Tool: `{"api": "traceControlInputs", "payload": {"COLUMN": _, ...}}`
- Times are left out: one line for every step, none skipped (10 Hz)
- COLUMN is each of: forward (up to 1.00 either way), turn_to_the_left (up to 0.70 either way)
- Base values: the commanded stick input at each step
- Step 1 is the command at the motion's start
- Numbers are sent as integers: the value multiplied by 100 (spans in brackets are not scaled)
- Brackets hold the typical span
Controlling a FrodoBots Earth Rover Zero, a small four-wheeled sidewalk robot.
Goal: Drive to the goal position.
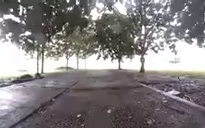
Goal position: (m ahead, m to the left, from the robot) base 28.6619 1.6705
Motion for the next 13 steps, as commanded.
{"api": "traceControlInputs", "payload": {"forward": 70, "turn_to_the_left": 0}}
{"api": "traceControlInputs", "payload": {"forward": 70, "turn_to_the_left": 0}}
{"api": "traceControlInputs", "payload": {"forward": 70, "turn_to_the_left": 0}}
{"api": "traceControlInputs", "payload": {"forward": 70, "turn_to_the_left": 0}}
{"api": "traceControlInputs", "payload": {"forward": 70, "turn_to_the_left": 0}}
{"api": "traceControlInputs", "payload": {"forward": 70, "turn_to_the_left": 0}}
{"api": "traceControlInputs", "payload": {"forward": 70, "turn_to_the_left": 0}}
{"api": "traceControlInputs", "payload": {"forward": 70, "turn_to_the_left": 0}}
{"api": "traceControlInputs", "payload": {"forward": 70, "turn_to_the_left": 0}}
{"api": "traceControlInputs", "payload": {"forward": 70, "turn_to_the_left": 0}}
{"api": "traceControlInputs", "payload": {"forward": 70, "turn_to_the_left": 0}}
{"api": "traceControlInputs", "payload": {"forward": 70, "turn_to_the_left": 0}}
{"api": "traceControlInputs", "payload": {"forward": 70, "turn_to_the_left": 0}}
